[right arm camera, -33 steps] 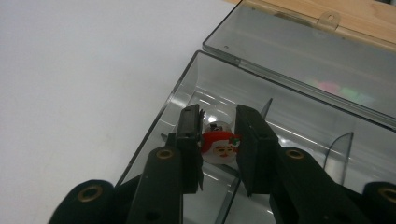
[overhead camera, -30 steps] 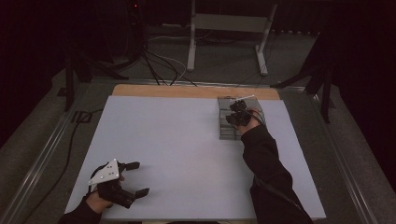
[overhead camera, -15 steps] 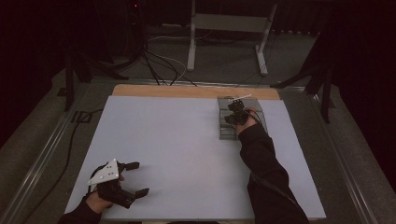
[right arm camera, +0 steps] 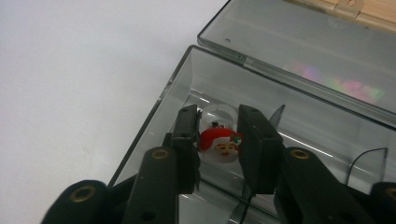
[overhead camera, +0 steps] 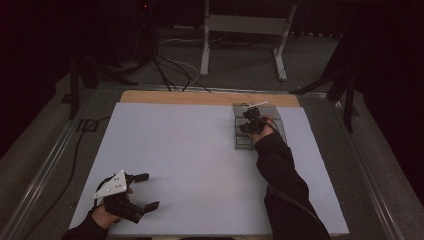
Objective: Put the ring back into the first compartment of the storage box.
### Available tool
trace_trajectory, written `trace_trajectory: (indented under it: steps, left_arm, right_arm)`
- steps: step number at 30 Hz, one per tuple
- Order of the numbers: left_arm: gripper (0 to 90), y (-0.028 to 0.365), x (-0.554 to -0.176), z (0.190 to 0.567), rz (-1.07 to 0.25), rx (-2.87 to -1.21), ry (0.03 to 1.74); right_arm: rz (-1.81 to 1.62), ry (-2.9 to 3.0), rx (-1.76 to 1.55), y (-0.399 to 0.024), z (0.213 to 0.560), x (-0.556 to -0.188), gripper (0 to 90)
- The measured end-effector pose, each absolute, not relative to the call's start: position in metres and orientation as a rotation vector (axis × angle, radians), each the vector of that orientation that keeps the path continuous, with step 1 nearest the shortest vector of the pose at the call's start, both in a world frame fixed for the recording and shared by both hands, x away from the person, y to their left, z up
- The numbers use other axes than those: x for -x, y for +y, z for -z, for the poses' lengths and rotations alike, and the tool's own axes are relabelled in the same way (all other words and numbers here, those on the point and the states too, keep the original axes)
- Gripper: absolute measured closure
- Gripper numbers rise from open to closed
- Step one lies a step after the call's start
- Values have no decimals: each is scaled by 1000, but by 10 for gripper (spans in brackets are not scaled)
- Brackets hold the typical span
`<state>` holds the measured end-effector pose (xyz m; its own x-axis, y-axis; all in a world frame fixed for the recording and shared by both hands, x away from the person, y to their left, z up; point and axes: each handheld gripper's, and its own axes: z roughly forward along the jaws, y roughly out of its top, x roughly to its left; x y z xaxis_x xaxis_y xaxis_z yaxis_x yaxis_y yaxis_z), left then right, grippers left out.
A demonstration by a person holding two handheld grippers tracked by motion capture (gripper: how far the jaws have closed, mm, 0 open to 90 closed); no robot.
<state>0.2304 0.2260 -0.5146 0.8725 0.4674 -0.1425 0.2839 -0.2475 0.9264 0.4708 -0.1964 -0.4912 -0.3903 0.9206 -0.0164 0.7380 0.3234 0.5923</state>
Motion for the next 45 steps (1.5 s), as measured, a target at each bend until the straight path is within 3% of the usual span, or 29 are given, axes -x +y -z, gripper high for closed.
trace_trajectory:
  steps: [8,15,19,25,29,45]
  left_arm:
    - [5,226,-230,515,-191,-1850,564]
    - [5,226,-231,515,-192,-1852,566]
    - [5,227,-231,515,-190,-1842,569]
    - [5,226,-231,515,-191,-1849,568]
    - [5,228,-231,515,-191,-1841,576]
    - [5,227,-231,515,-192,-1842,574]
  right_arm:
    - [-852,2217,-1463,-200,479,-464,383]
    - [-936,2220,-1419,-204,463,-453,263]
    - [-990,2233,-1386,-203,456,-446,140]
    - [-1034,2272,-1377,-202,445,-435,122]
    - [-1102,2303,-1353,-202,440,-428,4]
    - [-1179,2319,-1265,-220,422,-396,3]
